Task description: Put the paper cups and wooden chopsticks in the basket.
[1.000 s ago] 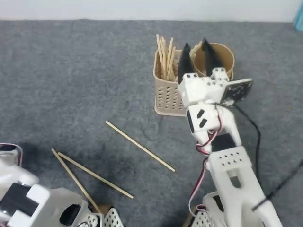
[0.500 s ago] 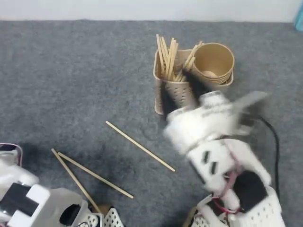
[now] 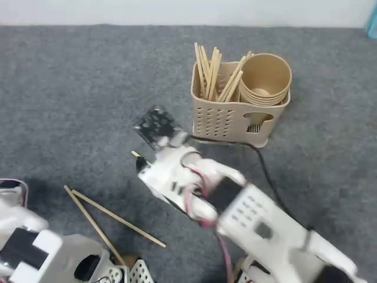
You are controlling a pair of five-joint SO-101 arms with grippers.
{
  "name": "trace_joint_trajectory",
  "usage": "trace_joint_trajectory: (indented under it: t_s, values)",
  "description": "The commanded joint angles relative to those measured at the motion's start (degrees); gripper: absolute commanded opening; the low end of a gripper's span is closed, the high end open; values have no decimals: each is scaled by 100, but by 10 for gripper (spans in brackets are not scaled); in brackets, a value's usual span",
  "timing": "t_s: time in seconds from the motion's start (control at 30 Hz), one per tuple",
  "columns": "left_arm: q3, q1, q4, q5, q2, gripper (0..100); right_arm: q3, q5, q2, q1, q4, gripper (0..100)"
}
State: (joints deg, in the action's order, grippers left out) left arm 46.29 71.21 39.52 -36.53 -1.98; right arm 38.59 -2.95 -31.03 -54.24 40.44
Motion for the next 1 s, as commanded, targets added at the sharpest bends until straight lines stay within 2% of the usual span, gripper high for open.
trace_joint_trajectory:
  t_s: [0.0, 0.2, 0.33, 0.6, 0.73, 0.87, 0.97]
  values:
    - [119, 70, -18, 70, -70, 364, -79, 97, 1042, -31, -919, 155]
    - [119, 44, -18, 70, -70, 364, -580, 97, 2923, 163, -1868, 155]
    - [119, 35, -18, 70, -70, 364, -1371, 97, 4057, 391, -1877, 155]
    - [110, 26, -18, 70, -70, 364, -2708, 97, 5745, 391, -1859, 155]
    - [110, 26, -26, 70, -70, 364, -3138, 97, 5868, 400, -1209, 144]
    - [110, 26, -26, 70, -70, 364, -3376, 88, 5833, 400, -611, 0]
    - [110, 26, -26, 70, -70, 364, -3490, 88, 5833, 505, -330, 23]
